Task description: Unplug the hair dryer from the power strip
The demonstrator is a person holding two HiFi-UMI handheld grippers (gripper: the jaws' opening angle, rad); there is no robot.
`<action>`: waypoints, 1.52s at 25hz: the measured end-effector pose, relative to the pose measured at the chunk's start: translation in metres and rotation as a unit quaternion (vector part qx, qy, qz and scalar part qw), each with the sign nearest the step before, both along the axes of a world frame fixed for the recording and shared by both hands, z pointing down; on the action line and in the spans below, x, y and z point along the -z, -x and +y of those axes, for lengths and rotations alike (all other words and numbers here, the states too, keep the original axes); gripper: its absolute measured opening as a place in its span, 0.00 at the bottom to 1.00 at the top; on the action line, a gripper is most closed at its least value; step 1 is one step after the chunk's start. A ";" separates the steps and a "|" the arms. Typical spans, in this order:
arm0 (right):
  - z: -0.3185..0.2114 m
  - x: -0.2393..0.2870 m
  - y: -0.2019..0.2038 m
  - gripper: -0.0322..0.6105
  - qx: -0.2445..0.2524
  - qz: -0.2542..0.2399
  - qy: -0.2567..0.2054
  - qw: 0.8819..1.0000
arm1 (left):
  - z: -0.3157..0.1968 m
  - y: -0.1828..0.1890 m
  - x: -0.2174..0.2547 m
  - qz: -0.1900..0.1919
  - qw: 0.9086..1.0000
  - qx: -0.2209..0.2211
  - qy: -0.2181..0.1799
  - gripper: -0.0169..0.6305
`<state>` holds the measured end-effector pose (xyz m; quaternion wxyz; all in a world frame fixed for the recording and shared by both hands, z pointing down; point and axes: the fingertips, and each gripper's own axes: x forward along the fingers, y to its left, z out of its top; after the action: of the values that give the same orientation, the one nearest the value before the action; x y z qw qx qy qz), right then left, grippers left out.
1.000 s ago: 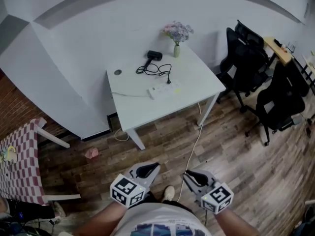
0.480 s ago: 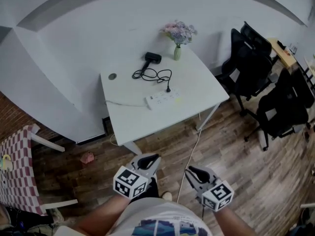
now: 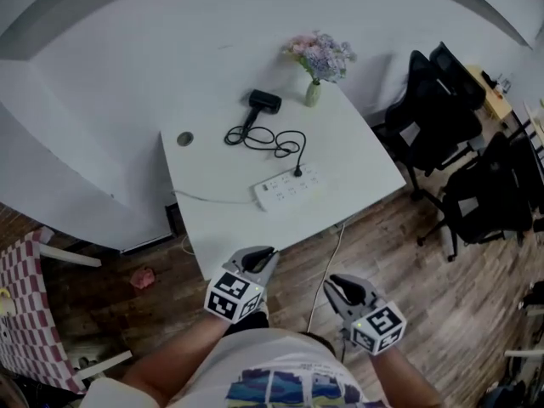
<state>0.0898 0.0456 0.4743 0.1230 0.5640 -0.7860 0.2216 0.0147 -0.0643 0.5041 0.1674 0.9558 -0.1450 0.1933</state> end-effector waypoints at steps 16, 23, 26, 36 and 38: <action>-0.125 -0.035 -0.046 0.15 0.035 0.020 0.030 0.999 | -0.121 -0.048 -0.083 -0.061 0.997 0.036 0.008 0.06; -0.181 -0.049 -0.089 0.15 0.079 0.018 0.041 0.996 | -0.150 -0.077 -0.108 -0.090 0.993 0.069 0.022 0.04; -0.203 -0.061 -0.103 0.15 0.096 0.019 0.049 0.994 | -0.159 -0.087 -0.115 -0.108 0.991 0.077 0.027 0.04; -0.268 -0.095 -0.116 0.17 0.164 0.026 0.066 0.984 | -0.176 -0.100 -0.140 -0.144 0.984 0.094 0.051 0.03; -0.278 -0.104 -0.115 0.18 0.174 0.029 0.071 0.982 | -0.177 -0.101 -0.143 -0.151 0.982 0.095 0.055 0.03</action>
<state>0.2051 -0.2327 0.5779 0.2222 0.4148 -0.8503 0.2358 0.1157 -0.2408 0.6476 0.2134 0.8868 -0.2477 0.3267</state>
